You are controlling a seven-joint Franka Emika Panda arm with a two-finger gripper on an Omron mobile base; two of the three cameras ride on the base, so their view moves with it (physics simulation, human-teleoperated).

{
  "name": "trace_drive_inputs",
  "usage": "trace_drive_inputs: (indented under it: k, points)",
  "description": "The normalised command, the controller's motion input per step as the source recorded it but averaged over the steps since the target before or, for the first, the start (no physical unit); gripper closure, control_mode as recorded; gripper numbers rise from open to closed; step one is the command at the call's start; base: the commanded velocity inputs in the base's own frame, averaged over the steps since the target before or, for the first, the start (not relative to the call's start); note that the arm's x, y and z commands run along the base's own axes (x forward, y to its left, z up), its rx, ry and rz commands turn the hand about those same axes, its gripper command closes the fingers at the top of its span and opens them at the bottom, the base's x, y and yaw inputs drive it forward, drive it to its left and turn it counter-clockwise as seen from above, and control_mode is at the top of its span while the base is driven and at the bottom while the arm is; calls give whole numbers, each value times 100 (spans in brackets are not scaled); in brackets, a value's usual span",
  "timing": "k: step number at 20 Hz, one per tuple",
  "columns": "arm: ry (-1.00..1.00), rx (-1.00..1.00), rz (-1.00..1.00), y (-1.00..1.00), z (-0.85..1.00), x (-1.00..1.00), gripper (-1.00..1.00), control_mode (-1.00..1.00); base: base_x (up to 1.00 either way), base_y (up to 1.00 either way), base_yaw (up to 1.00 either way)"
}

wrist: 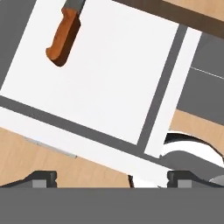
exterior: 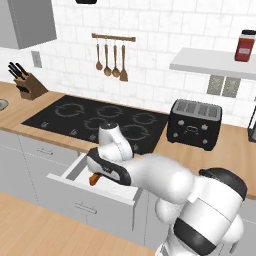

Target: Pick up the knife from the drawer and place it on the cutting board. Then place the meat from the plate to the cutting board.

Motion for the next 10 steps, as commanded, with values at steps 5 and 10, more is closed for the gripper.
trace_drive_inputs:
  k: [5,10]
  points:
    - [0,0,0,27,-48,33,-100,-100,0,0,0]
    - [5,0,0,17,-53,35,-100,-100,0,0,0]
